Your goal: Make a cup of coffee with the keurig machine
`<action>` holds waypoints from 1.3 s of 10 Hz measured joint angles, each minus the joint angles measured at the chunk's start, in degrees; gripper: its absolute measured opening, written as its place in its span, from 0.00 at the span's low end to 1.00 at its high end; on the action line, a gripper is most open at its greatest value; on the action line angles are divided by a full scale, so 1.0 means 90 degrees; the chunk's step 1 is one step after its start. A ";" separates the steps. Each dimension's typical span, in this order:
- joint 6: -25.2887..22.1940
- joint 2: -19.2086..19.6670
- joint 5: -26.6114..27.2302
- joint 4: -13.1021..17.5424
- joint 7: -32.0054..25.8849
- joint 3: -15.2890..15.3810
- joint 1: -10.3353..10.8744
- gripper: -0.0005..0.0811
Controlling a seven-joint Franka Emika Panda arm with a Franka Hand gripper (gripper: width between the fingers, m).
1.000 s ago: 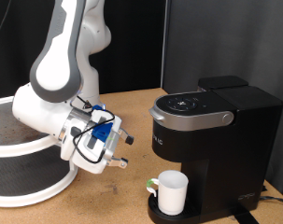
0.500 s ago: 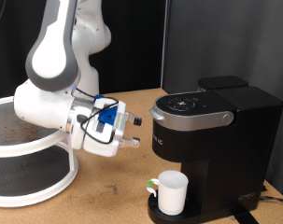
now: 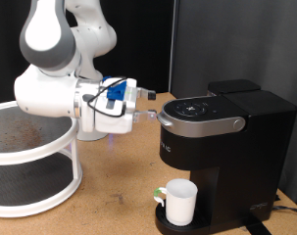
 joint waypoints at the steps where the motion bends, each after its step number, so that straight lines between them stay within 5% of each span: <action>1: 0.0138 -0.0334 -0.0005 -0.0102 0.0117 0.0009 -0.0002 0.99; 3: -0.0044 -0.0322 -0.0015 -0.0085 0.0018 0.0009 0.0003 0.99; 6: -0.0337 -0.0873 -0.0462 0.0057 -0.0288 0.0203 0.0002 0.99; 11: 0.0093 -0.2001 -0.0442 0.0132 0.0920 0.0767 -0.0088 0.99; 13: 0.0151 -0.1990 -0.0472 0.0167 0.0693 0.0829 -0.0084 0.99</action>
